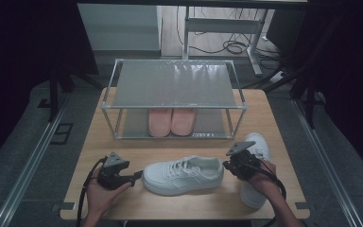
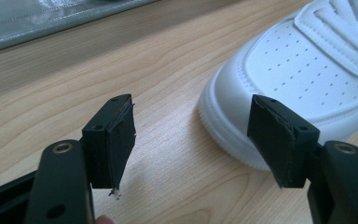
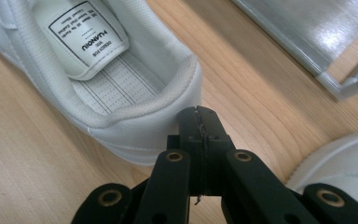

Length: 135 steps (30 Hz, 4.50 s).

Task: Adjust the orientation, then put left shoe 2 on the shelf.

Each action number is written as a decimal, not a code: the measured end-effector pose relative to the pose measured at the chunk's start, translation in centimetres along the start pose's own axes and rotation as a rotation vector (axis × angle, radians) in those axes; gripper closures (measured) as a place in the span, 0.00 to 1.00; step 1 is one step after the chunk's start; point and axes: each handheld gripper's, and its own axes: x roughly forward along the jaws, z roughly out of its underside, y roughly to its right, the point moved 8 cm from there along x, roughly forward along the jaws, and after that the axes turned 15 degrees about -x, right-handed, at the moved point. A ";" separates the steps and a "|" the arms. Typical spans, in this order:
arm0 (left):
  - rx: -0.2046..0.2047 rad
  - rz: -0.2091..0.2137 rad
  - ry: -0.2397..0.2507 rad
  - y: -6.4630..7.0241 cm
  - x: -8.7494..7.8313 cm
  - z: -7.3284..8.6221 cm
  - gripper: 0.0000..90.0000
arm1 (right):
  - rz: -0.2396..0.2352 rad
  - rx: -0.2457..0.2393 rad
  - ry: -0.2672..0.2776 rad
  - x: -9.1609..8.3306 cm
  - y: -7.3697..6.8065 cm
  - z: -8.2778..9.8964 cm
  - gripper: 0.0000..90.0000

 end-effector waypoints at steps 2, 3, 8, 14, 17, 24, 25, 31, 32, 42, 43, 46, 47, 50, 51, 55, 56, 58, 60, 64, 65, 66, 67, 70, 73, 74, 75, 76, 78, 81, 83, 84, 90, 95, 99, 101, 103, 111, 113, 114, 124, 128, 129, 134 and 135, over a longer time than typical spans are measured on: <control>-0.003 0.001 0.001 -0.1 -0.1 0.0 0.36 | -0.006 -0.005 0.001 0.0 -0.2 -0.1 1.00; -0.004 0.000 0.002 -0.1 -0.1 0.0 0.36 | -0.007 -0.003 0.002 0.0 -0.1 -0.1 1.00; -0.008 -0.002 0.008 -0.2 -0.2 -0.1 0.36 | -0.028 0.019 0.031 -0.3 0.1 -0.2 1.00; -0.007 -0.002 0.012 -0.1 -0.2 -0.1 0.36 | -0.015 0.019 0.058 -1.1 1.0 -1.9 1.00; -0.004 -0.001 0.013 -0.1 -0.3 -0.2 0.36 | -0.015 0.011 0.062 -1.2 1.2 -3.0 1.00; -0.001 0.001 0.016 0.0 -0.4 -0.2 0.36 | -0.031 0.005 0.038 0.1 1.3 -4.7 1.00; 0.002 0.001 0.017 -0.1 -0.5 -0.3 0.36 | -0.033 0.006 0.033 0.3 1.3 -4.7 1.00; -0.004 0.001 0.016 -0.1 -0.5 -0.2 0.36 | -0.014 0.024 -0.001 1.2 2.1 -4.6 1.00; -0.004 0.002 0.017 0.0 -0.5 -0.2 0.36 | -0.014 0.025 -0.004 1.3 2.2 -4.5 1.00; -0.005 0.001 0.018 -0.1 -0.5 -0.3 0.36 | -0.025 0.009 -0.045 1.9 2.0 -3.5 1.00; -0.005 0.000 0.017 -0.1 -0.5 -0.3 0.36 | -0.024 0.012 -0.045 1.9 1.9 -3.5 1.00; -0.004 -0.001 0.015 -0.1 -0.5 -0.2 0.36 | -0.025 0.004 -0.045 1.6 1.6 -3.2 1.00; -0.004 -0.001 0.014 -0.1 -0.5 -0.2 0.36 | -0.026 -0.002 -0.043 1.5 1.4 -3.1 1.00; 0.000 -0.002 0.013 -0.1 -0.4 -0.2 0.36 | -0.028 -0.010 -0.042 1.1 1.0 -2.8 1.00; 0.000 -0.002 0.012 -0.1 -0.4 -0.2 0.36 | -0.032 -0.011 -0.041 1.0 0.8 -2.6 1.00; 0.001 -0.001 0.009 0.0 -0.3 -0.2 0.36 | -0.043 -0.023 -0.038 0.4 0.1 -2.1 1.00; 0.002 0.001 0.008 0.0 -0.3 -0.2 0.36 | -0.045 -0.024 -0.038 0.3 -0.1 -1.9 1.00; 0.001 0.000 0.007 0.0 -0.3 -0.2 0.36 | -0.047 -0.027 -0.035 0.0 -0.5 -1.7 1.00; 0.001 0.001 0.008 0.0 -0.3 -0.2 0.36 | -0.050 -0.033 -0.031 -0.3 -0.9 -1.4 1.00; 0.001 0.001 0.007 0.0 -0.3 -0.2 0.36 | -0.065 -0.034 -0.012 -0.9 -1.7 -0.9 1.00; 0.001 0.001 0.007 0.0 -0.3 -0.2 0.36 | -0.066 -0.032 -0.007 -1.0 -1.8 -0.8 1.00; 0.001 0.001 0.006 0.0 -0.3 -0.2 0.36 | -0.068 -0.031 -0.001 -1.1 -2.0 -0.6 1.00; -0.003 0.001 0.007 0.1 -0.3 -0.1 0.36 | -0.075 -0.027 0.007 -1.3 -2.3 -0.4 1.00; -0.002 0.001 0.006 0.1 -0.2 -0.1 0.36 | -0.082 -0.027 0.020 -1.6 -2.8 -0.1 1.00; -0.002 0.002 0.007 0.2 -0.2 -0.1 0.36 | -0.084 -0.030 0.029 -1.8 -3.2 0.0 1.00; -0.002 0.001 0.006 0.2 -0.2 -0.1 0.36 | -0.084 -0.029 0.030 -1.9 -3.3 0.1 1.00; -0.002 0.001 0.006 0.2 -0.2 -0.1 0.36 | -0.083 -0.030 0.032 -1.9 -3.4 0.2 1.00; -0.003 0.002 0.008 0.2 -0.2 -0.1 0.36 | -0.085 -0.031 0.034 -2.0 -3.5 0.2 1.00; -0.002 0.001 0.006 0.1 -0.2 -0.1 0.36 | -0.087 -0.027 0.042 -2.1 -3.7 0.3 1.00; -0.001 0.001 0.005 0.1 -0.2 -0.1 0.36 | -0.090 -0.024 0.050 -2.2 -3.9 0.4 1.00; -0.002 0.000 0.004 0.1 -0.2 -0.1 0.36 | -0.097 -0.022 0.057 -2.3 -4.0 0.5 1.00; 0.001 0.000 0.004 0.1 -0.2 -0.1 0.36 | -0.099 -0.022 0.060 -2.3 -4.1 0.6 1.00; 0.001 0.002 0.005 0.1 -0.2 -0.1 0.36 | -0.114 -0.013 0.075 -2.4 -4.3 0.7 1.00; -0.002 0.003 0.002 0.0 -0.1 -0.1 0.36 | -0.107 -0.011 0.083 -2.3 -4.1 0.8 1.00; -0.003 0.004 0.004 0.0 -0.1 -0.1 0.36 | -0.094 0.001 0.106 -2.3 -3.9 0.4 1.00; -0.007 0.004 0.006 0.0 -0.1 -0.1 0.36 | -0.085 0.008 0.130 -2.4 -3.8 0.1 1.00; -0.007 0.003 0.004 0.0 -0.1 -0.1 0.36 | -0.080 0.012 0.148 -2.6 -3.7 -0.2 1.00; -0.003 0.008 0.004 0.1 -0.2 -0.1 0.36 | -0.072 0.020 0.203 -3.0 -3.9 -1.1 1.00; -0.007 0.010 0.008 0.1 -0.2 -0.1 0.36 | -0.072 0.020 0.209 -3.0 -3.9 -1.3 0.99; -0.007 0.010 0.007 0.1 -0.2 -0.1 0.36 | -0.074 0.020 0.214 -3.0 -3.9 -1.4 0.99; -0.002 0.012 0.007 0.2 -0.2 -0.2 0.36 | -0.101 -0.004 0.242 -2.5 -4.8 -3.2 0.94; -0.006 0.010 0.005 0.2 -0.2 -0.1 0.36 | -0.126 -0.025 0.236 -1.8 -5.2 -4.1 0.81; -0.003 0.011 0.005 0.2 -0.1 -0.1 0.36 | -0.130 -0.027 0.232 -1.7 -5.3 -4.2 0.79; -0.003 0.012 0.005 0.1 -0.2 -0.1 0.36 | -0.123 -0.030 0.214 -0.5 -5.3 -4.8 0.69; -0.003 0.011 0.006 0.1 -0.2 -0.1 0.36 | -0.122 -0.028 0.210 -0.4 -5.3 -4.8 0.68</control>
